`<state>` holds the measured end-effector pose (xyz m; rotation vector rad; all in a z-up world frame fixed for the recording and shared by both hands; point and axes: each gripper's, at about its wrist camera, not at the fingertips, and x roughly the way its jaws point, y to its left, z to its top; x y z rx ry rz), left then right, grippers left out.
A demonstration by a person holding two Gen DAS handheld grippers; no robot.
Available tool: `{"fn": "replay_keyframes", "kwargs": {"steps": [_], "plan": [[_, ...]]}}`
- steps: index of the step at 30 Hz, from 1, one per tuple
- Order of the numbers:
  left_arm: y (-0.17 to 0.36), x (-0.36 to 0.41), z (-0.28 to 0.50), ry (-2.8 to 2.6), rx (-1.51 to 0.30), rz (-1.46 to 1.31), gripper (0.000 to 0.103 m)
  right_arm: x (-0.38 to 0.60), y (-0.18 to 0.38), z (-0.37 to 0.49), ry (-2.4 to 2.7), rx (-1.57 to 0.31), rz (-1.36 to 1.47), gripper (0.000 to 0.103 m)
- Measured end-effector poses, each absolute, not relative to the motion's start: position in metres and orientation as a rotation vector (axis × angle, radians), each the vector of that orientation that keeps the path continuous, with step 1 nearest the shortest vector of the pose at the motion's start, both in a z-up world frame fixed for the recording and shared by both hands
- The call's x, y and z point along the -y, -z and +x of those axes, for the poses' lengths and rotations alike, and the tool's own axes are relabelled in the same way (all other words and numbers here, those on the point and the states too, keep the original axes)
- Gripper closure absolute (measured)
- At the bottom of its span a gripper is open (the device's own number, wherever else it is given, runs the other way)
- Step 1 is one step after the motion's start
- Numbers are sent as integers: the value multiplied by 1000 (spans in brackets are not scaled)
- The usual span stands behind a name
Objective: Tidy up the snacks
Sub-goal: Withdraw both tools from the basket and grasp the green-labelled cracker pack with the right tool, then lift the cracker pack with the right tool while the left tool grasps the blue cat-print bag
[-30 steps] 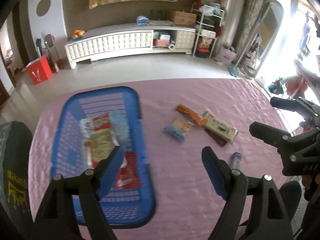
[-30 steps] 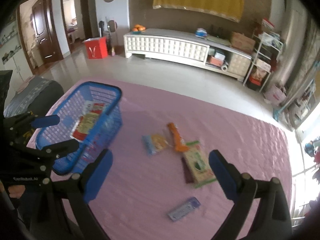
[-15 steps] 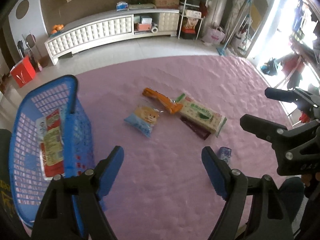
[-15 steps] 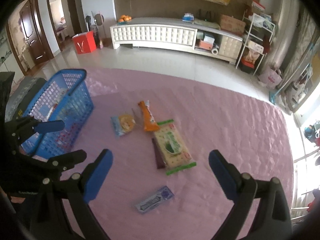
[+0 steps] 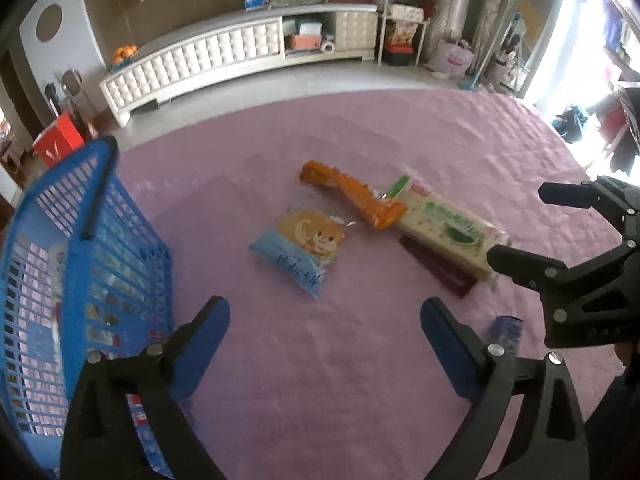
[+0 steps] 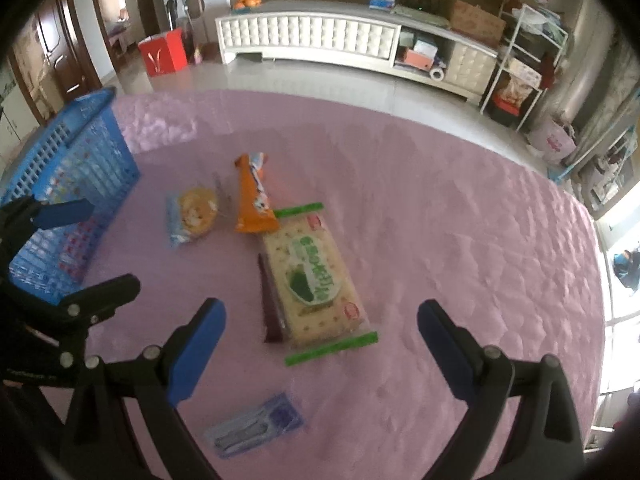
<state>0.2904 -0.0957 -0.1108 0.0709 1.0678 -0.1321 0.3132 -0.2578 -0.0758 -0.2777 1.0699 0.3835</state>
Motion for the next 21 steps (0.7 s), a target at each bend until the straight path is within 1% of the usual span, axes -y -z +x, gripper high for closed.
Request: {"fn": "replay_keyframes", "kwargs": {"steps": [5,8,11,13,14,15,16,20,21], "plan": [[125,90,303,131,-1120,22,8,253,103,333,-384,-1090,-298,5],[124,88,310,135,-1111,14,8,253,113,343,-420,-1104,-265,5],[127,88,313,144,-1126,27,8,253,119,347,-441,-1112,-238,5],[130,92,315,143,-1143,53,8,251,125,348,-451,-1121,-274,5],[131,94,316,141,-1147,64,8,248,127,348,-453,-1122,-297,8],[133,95,317,138,-1150,73,8,247,129,347,-456,-1124,-311,14],[134,96,317,136,-1154,79,8,247,129,347,-470,-1125,-294,15],[136,95,318,130,-1168,71,8,247,125,344,-513,-1137,-251,40],[135,95,318,126,-1168,69,8,248,124,342,-518,-1142,-242,40]]}}
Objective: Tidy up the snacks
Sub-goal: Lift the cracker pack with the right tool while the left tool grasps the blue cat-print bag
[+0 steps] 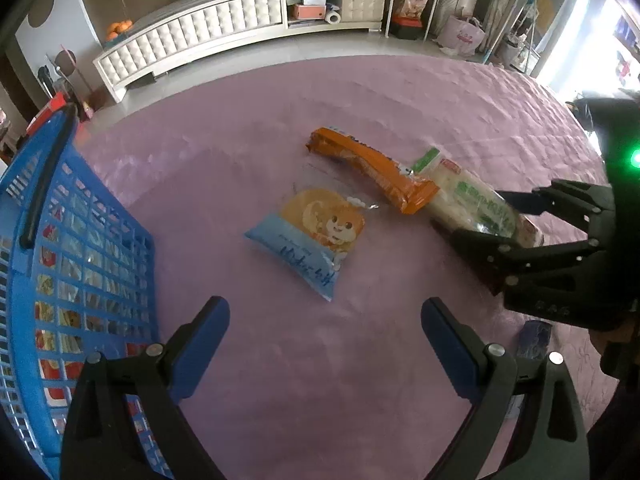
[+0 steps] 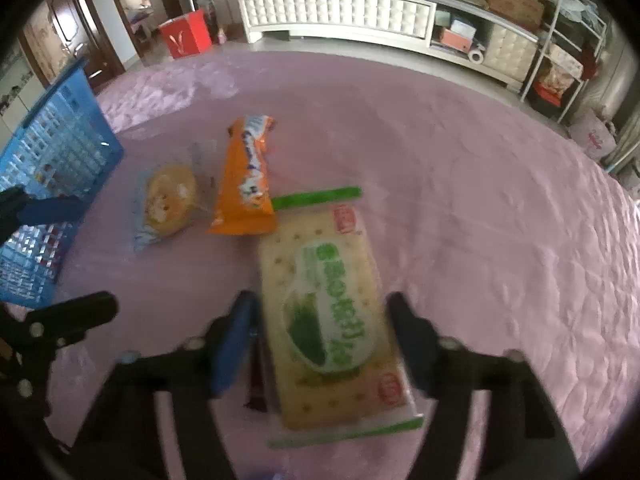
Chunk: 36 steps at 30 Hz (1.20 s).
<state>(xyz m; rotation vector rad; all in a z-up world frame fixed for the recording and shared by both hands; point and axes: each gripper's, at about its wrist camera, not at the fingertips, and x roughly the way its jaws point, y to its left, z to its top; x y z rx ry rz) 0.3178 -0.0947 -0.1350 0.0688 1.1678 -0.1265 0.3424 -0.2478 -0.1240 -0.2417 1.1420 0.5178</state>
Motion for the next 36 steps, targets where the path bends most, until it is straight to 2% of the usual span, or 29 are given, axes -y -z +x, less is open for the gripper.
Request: {"fn": "replay_keyframes", "kwargs": {"steps": [12,27,36], "plan": [[120,95,325,112,-1165,84,8,261,86,334,-495,-1049,-190,40],[142,121,371,88,-1302,265,8,261,95,343,-482,-1077,-111,40],[159,103,394,46,-1328,257,8,258,102,345,-494,-1098,-93,40]]}}
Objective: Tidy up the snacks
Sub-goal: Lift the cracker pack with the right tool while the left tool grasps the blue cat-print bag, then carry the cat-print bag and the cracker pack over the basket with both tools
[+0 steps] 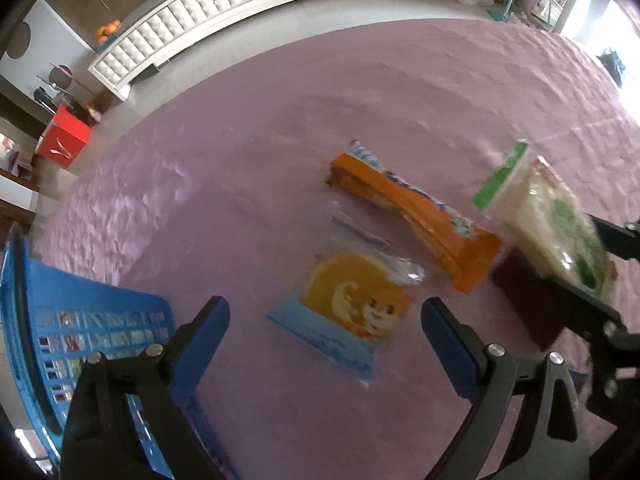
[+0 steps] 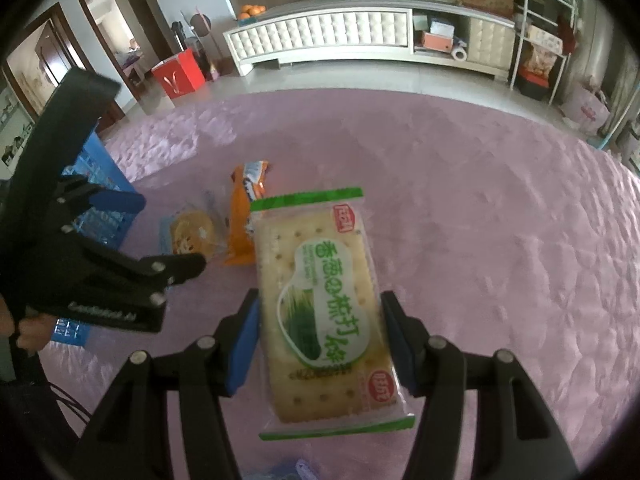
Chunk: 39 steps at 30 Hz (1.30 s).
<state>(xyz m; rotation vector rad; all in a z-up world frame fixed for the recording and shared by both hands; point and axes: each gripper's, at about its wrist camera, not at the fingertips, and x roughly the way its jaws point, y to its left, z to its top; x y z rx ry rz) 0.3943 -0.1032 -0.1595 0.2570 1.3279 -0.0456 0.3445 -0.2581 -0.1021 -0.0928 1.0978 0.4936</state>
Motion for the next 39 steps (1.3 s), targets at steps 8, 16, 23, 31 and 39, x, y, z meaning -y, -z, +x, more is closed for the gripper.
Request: {"fn": "replay_keyframes", "kwargs": {"steps": [8,16,23,31,39], "plan": [[174,109,397,122,-1312,240,36,257,101,345,-503,-1095,-90,40],[170,123,378,123,-1275,246,51,257,104,344,-462,-1078,-149,40],[142,123,342,142,-1192,202,51,250,100,340,-463,-1057,-202,40],[101,111,308,151,-1099,130,51,250,79,318,-468,-1040,-166,40],[46,103,259,187,-997,124,51,232,30,276,-476,-975,-176,40]]}}
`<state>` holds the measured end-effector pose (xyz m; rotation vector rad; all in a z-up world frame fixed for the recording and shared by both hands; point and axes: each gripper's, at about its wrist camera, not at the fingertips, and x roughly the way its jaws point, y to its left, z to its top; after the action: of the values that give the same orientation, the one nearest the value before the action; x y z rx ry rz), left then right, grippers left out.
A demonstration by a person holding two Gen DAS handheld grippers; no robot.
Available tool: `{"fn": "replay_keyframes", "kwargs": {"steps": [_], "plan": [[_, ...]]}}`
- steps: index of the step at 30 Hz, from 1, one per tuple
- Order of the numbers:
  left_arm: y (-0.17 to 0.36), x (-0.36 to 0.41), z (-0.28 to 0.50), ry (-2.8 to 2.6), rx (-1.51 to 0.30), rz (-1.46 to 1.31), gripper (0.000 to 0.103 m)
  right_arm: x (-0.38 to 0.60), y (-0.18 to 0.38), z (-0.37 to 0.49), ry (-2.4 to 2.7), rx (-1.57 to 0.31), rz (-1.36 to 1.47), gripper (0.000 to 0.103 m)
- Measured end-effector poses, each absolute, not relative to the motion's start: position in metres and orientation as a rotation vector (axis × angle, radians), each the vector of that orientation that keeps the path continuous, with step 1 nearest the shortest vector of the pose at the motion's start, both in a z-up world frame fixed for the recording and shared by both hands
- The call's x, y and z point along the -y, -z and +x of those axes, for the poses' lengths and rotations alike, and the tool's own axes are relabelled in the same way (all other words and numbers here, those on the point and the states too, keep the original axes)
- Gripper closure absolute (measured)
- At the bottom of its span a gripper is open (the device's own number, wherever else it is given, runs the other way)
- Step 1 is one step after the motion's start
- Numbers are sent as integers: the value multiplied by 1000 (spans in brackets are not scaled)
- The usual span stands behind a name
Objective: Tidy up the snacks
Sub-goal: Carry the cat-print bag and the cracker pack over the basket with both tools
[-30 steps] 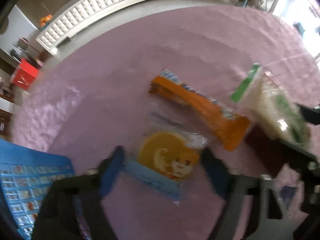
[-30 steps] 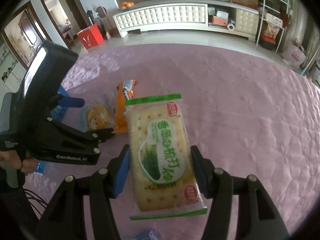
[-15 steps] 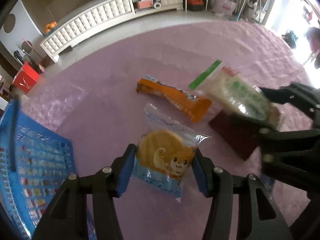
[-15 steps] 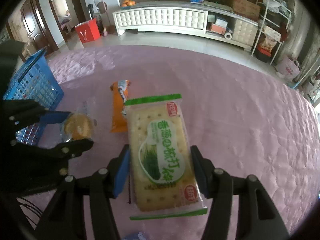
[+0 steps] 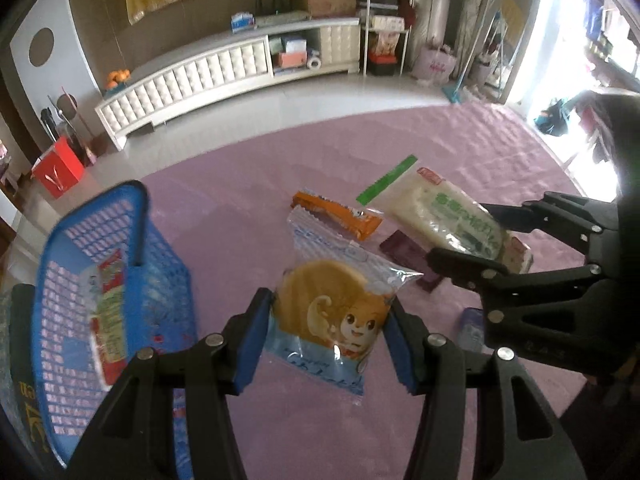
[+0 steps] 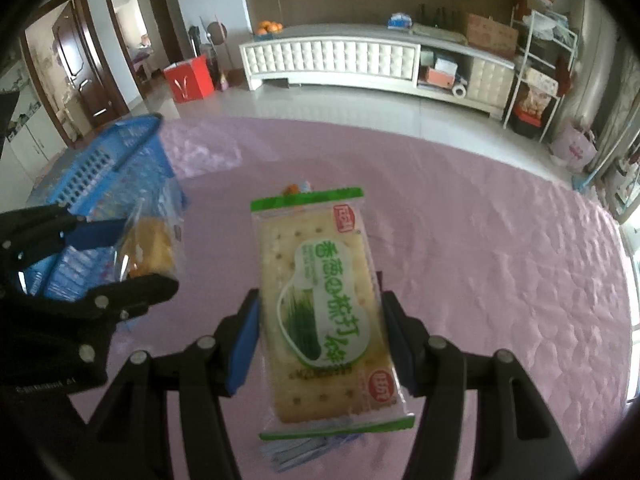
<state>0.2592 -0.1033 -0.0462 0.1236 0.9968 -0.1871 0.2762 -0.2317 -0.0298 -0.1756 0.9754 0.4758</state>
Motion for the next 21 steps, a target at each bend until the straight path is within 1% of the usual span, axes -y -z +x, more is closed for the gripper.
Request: {"fn": "replay_keyframes", "kwargs": {"steps": [8,12,18,21], "plan": [[-12,63,221,197,-877,113,51,188,-24,243,-497,-897,-236,40],[-33,28,206,178,-838,115,51,164,-44,234,-529,-866,-246,40],[-48,-19,190,129,-823,115,51,127,-65,224,-605,-819,-210,40],[-52,-41,185,102,-822,110,51,108,-66,226,-626,-822,-199,40]]}}
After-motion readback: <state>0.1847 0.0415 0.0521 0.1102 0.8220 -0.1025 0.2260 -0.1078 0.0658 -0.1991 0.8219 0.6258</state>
